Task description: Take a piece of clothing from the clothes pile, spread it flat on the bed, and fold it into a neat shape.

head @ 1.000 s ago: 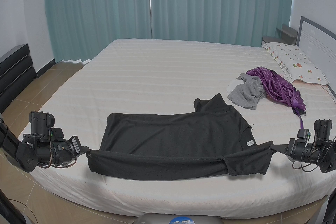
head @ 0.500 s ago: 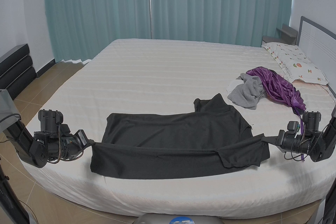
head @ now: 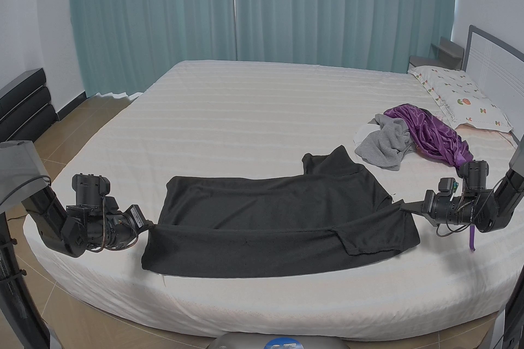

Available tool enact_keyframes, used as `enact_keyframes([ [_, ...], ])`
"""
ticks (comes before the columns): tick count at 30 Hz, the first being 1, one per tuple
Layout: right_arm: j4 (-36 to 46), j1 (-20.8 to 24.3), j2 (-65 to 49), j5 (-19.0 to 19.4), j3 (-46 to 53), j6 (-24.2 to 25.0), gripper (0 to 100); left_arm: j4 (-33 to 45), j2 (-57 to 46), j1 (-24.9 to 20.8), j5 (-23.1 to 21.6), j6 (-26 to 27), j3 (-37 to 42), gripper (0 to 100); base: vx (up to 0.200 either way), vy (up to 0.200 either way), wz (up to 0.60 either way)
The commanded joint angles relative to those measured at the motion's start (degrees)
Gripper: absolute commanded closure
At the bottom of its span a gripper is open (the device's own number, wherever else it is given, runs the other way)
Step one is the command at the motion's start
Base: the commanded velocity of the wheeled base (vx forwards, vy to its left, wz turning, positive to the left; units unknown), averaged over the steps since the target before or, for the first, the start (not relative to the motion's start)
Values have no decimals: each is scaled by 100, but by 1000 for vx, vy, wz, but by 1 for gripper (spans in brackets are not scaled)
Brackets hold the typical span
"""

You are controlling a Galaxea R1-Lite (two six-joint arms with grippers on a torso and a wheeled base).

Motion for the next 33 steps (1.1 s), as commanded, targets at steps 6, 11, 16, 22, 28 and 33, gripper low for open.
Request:
enact_keyframes([
  [6, 222, 111, 400, -66, -389, 1, 100, 0, 477, -1, 1, 0, -279, 100, 0, 0, 0],
  [11, 222, 278, 883, -461, -775, 1, 100, 0, 706, -10, 80, 0, -464, 100, 0, 0, 0],
  [16, 231, 365, 1076, -540, -942, 1, 100, 9, 855, -10, 124, 8, -552, 100, 0, 0, 0],
  [22, 213, 427, 1252, -690, -1022, 1, 100, 9, 978, -10, 124, 0, -675, 100, 0, 0, 0],
  [28, 152, 427, 1270, -672, -995, 1, 0, 17, 996, -10, 132, -9, -745, 0, 0, 0, 0],
  [33, 125, 418, 997, -646, -793, 80, 0, 26, 961, 7, 132, -9, -736, 0, 0, 0, 0],
])
